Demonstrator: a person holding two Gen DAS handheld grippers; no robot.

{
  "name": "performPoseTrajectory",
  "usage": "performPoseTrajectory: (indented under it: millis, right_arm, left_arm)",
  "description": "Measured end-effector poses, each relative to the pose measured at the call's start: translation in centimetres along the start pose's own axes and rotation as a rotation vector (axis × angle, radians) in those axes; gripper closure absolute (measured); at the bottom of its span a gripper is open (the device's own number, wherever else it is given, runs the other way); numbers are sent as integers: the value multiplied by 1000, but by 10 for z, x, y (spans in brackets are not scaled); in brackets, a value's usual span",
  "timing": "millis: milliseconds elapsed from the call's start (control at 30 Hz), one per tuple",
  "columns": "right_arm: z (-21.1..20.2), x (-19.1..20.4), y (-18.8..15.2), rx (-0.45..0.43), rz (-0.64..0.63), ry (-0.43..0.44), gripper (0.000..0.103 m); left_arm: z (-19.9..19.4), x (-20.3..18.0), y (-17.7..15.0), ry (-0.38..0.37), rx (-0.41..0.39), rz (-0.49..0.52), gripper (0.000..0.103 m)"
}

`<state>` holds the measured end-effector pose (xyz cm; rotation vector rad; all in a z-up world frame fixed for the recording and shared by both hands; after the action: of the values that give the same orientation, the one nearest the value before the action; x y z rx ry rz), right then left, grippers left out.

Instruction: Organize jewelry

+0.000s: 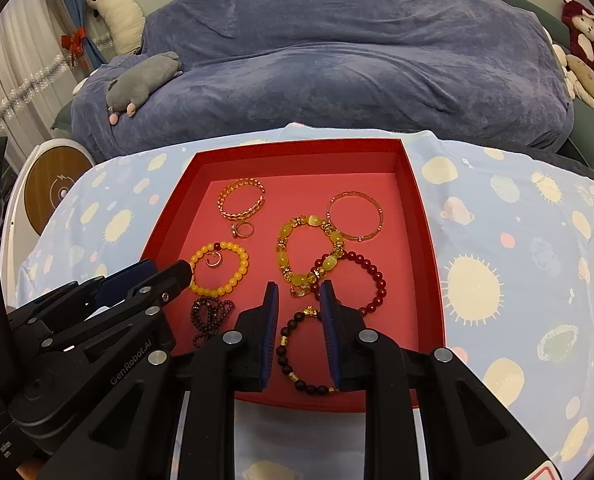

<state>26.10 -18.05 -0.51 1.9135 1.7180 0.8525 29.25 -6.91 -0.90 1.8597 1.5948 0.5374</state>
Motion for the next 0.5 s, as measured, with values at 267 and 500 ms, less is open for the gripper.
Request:
performPoseTrajectory:
  millis: [267,500]
  right_arm:
    - [-23,3,-7,-17,-14,-8,81]
    - [-44,3,-14,-29,2,-9,81]
  left_arm:
    - [-21,-8,-1,-12,-20,5,73]
    - [-42,-13,-6,-18,-31,13,73]
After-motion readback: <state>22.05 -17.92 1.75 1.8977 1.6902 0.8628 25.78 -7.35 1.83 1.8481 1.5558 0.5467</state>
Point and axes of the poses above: each gripper's, at about its wrist camera, not at the fingertips, and z roughly the way its jaws point, x to its left, y to its top, the point moved 7 cm from there along z, roughly the way its jaws point, and after that the axes turned 7 degrees about -x, right-handed, at the moved point
